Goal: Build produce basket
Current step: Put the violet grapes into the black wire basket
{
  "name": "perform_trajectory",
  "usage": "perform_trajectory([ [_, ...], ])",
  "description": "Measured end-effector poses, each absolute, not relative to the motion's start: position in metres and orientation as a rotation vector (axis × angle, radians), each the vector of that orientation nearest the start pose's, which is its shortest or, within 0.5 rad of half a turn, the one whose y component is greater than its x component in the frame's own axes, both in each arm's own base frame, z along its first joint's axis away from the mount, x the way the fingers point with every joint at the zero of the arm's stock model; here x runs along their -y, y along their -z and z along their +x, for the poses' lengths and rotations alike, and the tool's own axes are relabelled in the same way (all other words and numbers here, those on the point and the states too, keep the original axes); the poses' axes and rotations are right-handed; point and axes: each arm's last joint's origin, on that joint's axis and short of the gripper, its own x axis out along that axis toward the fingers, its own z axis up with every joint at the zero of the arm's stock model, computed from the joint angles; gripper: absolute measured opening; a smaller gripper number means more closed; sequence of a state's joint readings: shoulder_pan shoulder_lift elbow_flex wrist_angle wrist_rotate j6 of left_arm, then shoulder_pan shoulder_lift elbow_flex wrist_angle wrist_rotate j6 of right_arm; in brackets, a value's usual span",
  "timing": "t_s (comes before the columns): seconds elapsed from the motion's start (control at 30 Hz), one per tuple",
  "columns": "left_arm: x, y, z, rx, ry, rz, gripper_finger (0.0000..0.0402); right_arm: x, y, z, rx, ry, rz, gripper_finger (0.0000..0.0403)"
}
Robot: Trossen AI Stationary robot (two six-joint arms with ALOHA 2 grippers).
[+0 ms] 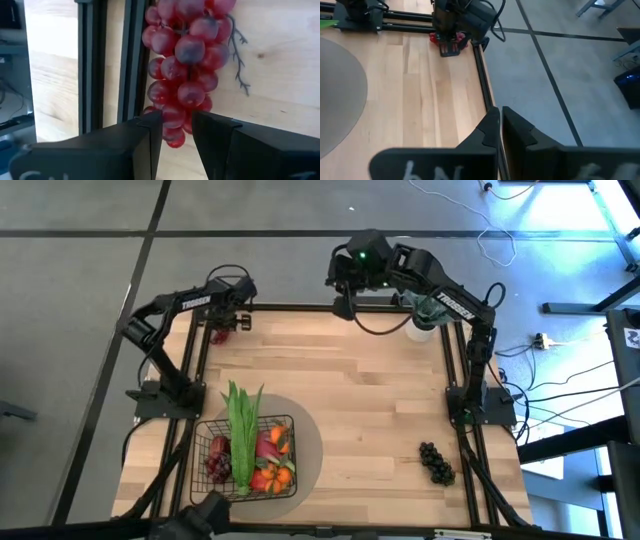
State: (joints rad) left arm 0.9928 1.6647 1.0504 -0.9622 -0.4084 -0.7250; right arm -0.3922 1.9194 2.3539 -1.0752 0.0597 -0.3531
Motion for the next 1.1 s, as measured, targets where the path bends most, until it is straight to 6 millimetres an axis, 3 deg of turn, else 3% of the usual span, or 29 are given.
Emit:
perform_trajectory([
  [0.23,-0.243,-0.169,0.144,-1.244,-1.669,-0.930,0.0092,0.154,-0.451,0.352,-0.707,0.333,-0.223,0.0010],
  [0.57,-0.244,-0.168,0.145,-1.366,-1.527,-0.796,0.0087,0.155,-0.451,0.352,-0.707,0.335,-0.222,0.0010],
  [0.83,-0.243,-0.168,0.145,-1.420,-1.431,-0.773,0.0008,0.155,-0.451,0.352,-0.707,0.335,-0.222,0.0010],
  [1.1,-0.227,-0.196,0.148,-1.377,-1.366,-0.701,0.0001,0.154,-0.449,0.350,-0.745,0.318,-0.237,0.0010],
])
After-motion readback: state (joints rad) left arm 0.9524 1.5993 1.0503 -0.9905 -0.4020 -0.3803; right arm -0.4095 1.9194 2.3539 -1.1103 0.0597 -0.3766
